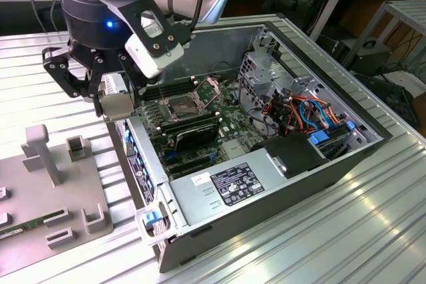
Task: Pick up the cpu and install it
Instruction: 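Pick up the cpu and move it towards the insertion slot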
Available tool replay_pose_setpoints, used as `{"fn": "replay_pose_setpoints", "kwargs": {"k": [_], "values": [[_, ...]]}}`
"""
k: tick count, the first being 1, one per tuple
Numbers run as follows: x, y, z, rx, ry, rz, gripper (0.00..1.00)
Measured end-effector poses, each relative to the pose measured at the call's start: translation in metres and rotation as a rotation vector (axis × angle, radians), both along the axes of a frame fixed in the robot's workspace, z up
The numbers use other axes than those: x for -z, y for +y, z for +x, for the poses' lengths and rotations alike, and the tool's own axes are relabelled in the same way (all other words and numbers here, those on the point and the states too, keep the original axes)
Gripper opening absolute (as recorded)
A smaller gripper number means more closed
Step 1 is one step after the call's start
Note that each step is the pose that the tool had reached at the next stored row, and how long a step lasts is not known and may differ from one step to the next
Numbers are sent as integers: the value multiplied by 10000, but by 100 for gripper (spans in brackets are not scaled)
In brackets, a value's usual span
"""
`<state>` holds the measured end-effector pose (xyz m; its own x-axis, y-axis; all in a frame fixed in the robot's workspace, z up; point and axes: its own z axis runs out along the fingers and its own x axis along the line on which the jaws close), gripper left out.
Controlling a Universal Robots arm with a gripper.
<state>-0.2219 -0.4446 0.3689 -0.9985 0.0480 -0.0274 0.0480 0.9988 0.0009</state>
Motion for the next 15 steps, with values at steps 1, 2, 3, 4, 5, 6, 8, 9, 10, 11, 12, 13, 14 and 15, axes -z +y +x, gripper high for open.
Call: {"fn": "replay_pose_setpoints", "kwargs": {"k": [1, 2, 3, 4, 5, 6, 8, 9, 10, 11, 12, 13, 14, 15], "values": [[0, 0, 22, -1, 0, 0, 55], [0, 0, 37, 0, 0, 0, 55], [1, 0, 53, 1, -1, 1, 55], [1, 0, 67, 0, -1, 1, 55], [1, 0, 89, 0, -1, 1, 55], [1, 0, 103, 0, -1, 1, 55], [0, 0, 134, 1, 0, 0, 55], [1, 0, 160, -1, -1, 1, 55], [0, 0, 182, 0, 0, 0, 55], [0, 0, 193, 0, 0, 0, 55], [0, 0, 205, 0, 0, 0, 55], [1, 0, 220, -1, -1, 1, 55], [0, 0, 230, 0, 0, 0, 55], [0, 0, 241, 0, 0, 0, 55]]}}
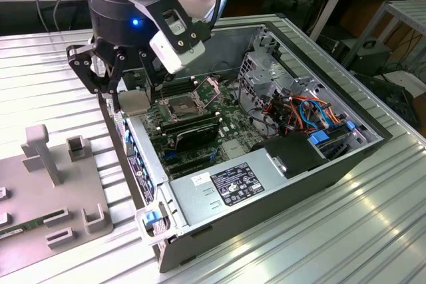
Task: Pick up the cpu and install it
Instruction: 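Pick up the cpu and move it towards the insertion slot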
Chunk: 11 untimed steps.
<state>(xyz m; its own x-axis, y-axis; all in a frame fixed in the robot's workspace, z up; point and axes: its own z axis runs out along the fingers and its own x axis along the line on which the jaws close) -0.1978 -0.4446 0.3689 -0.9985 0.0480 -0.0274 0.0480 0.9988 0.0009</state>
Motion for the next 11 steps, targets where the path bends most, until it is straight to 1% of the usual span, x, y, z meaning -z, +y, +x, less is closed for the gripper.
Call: {"fn": "replay_pose_setpoints", "kwargs": {"k": [6, 8, 9, 10, 11], "values": [[0, 0, 86, -1, 0, -1, 55], [0, 0, 128, 0, -1, 0, 55], [0, 0, 170, -1, -1, 0, 55], [0, 0, 195, 0, 0, 0, 55], [0, 0, 207, 0, 0, 0, 55]]}}
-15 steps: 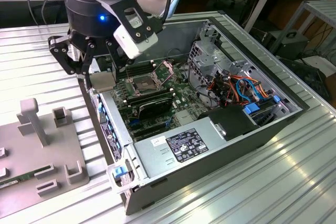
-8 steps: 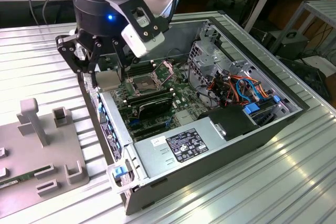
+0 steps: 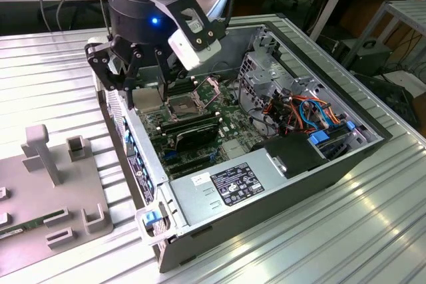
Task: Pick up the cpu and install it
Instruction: 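Pick up the cpu and move it towards the insertion slot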
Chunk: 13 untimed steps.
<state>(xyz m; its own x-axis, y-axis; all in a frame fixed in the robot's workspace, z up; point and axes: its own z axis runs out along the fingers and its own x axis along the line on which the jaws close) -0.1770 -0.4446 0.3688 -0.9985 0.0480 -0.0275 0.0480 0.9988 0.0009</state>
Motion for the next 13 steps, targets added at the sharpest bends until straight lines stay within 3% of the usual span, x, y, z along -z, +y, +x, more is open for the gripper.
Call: {"fn": "replay_pose_setpoints", "kwargs": {"k": [13], "values": [[0, 0, 186, 0, 0, 0, 55]]}}
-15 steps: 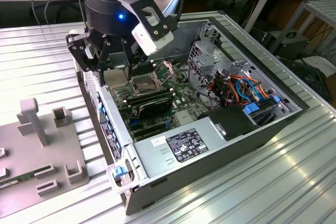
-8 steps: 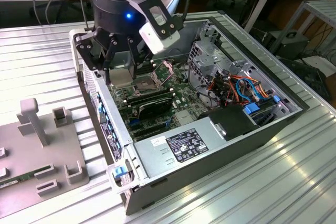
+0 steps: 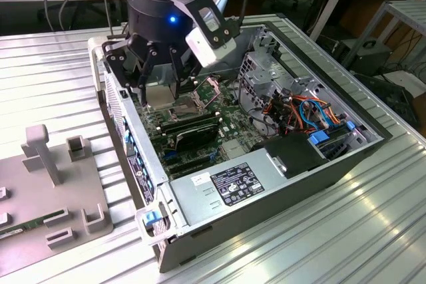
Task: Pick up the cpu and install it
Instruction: 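Pick up the cpu and move it towards the insertion slot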
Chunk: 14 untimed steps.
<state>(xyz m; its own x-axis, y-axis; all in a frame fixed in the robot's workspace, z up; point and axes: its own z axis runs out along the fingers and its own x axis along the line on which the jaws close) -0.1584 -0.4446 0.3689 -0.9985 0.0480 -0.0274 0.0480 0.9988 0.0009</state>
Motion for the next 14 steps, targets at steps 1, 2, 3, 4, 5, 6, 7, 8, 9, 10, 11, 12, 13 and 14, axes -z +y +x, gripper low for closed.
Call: {"fn": "replay_pose_setpoints", "kwargs": {"k": [1, 2, 3, 4, 5, 6, 7, 8, 9, 10, 11, 12, 13, 14], "values": [[0, 0, 10, 0, 0, 0, 55], [0, 0, 20, 0, 0, 0, 55], [0, 0, 38, 1, 0, 0, 55], [0, 0, 51, 0, 0, 1, 55], [0, 0, 60, 0, 0, 0, 55], [0, 0, 70, 0, 0, 0, 55], [0, 0, 79, -1, 0, 0, 55], [0, 0, 87, 0, 0, 0, 55], [1, 0, 98, 0, -1, 1, 55], [0, 0, 107, 0, 0, 0, 55], [1, 0, 120, -1, -1, 1, 55], [0, 0, 129, -1, 0, 1, 55], [0, 0, 140, 0, 0, 1, 55], [0, 0, 148, 0, 0, 1, 55]]}}
